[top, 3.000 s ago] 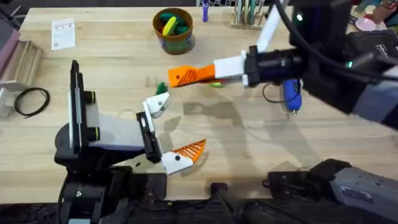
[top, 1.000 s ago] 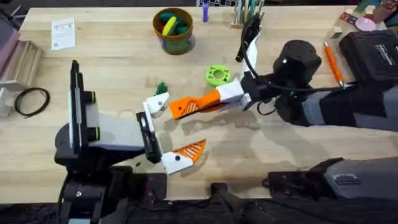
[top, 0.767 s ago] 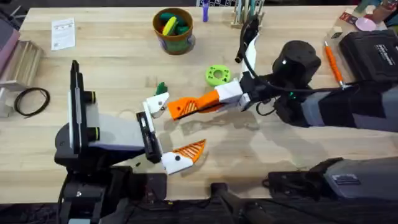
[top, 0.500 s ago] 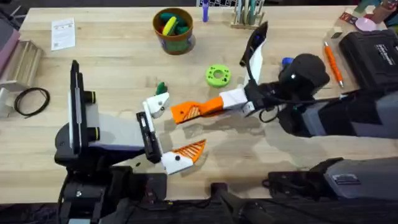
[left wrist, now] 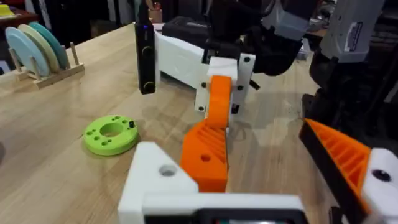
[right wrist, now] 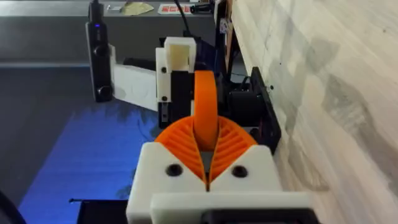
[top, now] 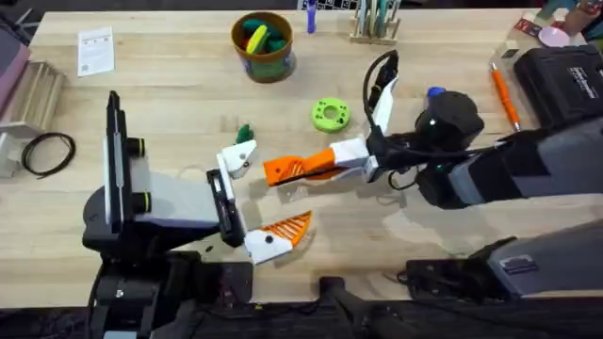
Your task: Pick up the gripper from the table and insert it into the empty holder that is missing its gripper. Then pick up a screw, insert it into the mounting hole, and use the screwdriver to tighten it. Finally, clean up the table by picking up the vegetable and placing it into the bucket.
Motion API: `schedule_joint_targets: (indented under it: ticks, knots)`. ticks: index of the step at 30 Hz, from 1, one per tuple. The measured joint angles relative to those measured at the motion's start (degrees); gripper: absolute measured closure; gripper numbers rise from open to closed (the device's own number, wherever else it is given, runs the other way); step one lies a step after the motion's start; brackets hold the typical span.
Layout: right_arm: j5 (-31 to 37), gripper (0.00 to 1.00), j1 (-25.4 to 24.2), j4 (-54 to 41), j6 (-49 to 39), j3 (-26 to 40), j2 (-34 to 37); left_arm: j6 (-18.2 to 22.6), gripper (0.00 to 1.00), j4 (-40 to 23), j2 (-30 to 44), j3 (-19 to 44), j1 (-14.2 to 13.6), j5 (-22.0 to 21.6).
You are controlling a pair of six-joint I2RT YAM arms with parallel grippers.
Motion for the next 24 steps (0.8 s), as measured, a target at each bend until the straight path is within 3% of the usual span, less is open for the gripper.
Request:
schedule_joint_targets:
  ticks: [6, 13, 24]
  knots:
    - [0.00, 0.993, 0.30, 0.28, -0.71, 0.26, 0.46, 0.00, 0.015, 0.00, 0.02, 0.00, 0.00, 0.00]
    - [-0.02, 0.993, 3.94, 0.37, -0.93, 4.45, 0.46, 0.00, 0.016, 0.00, 0.00, 0.00, 0.00, 0.00]
    - [-0.20, 0.993, 3.98, 0.44, -0.77, 5.51, 0.46, 0.00, 0.015, 0.00, 0.00, 0.00, 0.07, 0.00]
